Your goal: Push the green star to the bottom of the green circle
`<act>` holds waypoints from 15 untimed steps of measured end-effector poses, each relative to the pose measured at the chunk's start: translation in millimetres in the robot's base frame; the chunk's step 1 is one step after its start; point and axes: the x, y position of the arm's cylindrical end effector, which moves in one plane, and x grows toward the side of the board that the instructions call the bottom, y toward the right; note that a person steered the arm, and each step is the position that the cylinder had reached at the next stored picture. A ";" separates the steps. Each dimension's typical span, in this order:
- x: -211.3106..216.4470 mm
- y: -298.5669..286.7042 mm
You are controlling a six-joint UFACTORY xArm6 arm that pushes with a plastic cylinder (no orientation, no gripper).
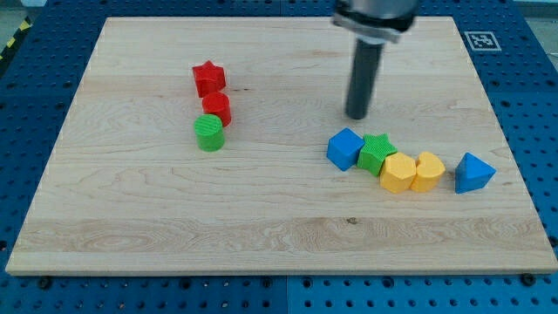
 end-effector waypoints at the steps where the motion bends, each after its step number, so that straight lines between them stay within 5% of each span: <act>1: 25.3 36.0; 3: 83.0 14.1; 7: 95.9 -102.6; 9: 106.7 -111.4; 15: 71.2 -125.5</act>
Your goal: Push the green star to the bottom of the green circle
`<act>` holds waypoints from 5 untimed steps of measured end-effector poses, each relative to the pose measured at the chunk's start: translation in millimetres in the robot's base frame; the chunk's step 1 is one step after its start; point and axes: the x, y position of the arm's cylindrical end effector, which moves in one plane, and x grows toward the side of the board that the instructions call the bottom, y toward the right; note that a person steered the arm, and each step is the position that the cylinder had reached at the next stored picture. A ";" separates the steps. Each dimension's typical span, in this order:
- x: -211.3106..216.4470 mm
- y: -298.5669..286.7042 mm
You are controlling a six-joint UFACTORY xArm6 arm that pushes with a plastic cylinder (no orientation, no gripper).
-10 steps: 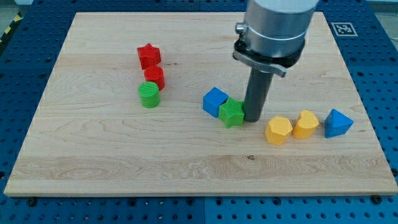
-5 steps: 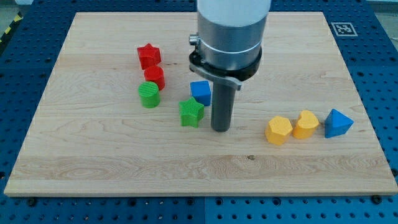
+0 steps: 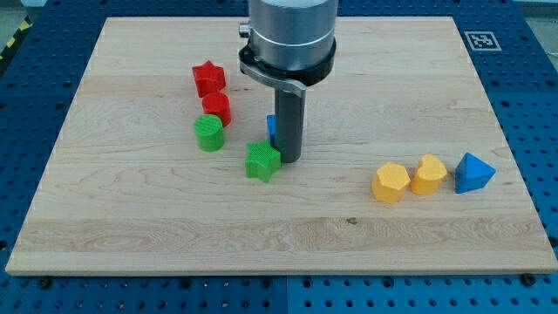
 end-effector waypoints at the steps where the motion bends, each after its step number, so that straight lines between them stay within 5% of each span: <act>1: 0.0 -4.8; 5: 57.9 -14.8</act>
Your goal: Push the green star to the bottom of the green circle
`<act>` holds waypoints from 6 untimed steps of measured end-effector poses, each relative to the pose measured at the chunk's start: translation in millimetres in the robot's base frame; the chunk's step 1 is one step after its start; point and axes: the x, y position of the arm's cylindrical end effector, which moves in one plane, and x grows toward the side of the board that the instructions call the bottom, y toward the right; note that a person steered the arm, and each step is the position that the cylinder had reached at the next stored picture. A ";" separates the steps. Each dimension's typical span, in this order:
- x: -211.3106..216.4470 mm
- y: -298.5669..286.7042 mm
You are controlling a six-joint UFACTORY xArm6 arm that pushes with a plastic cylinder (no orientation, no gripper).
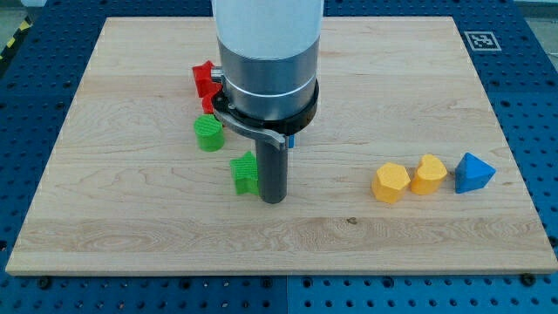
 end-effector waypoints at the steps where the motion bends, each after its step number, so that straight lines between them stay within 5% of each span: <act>1: 0.0 8.6; 6: -13.5 -10.3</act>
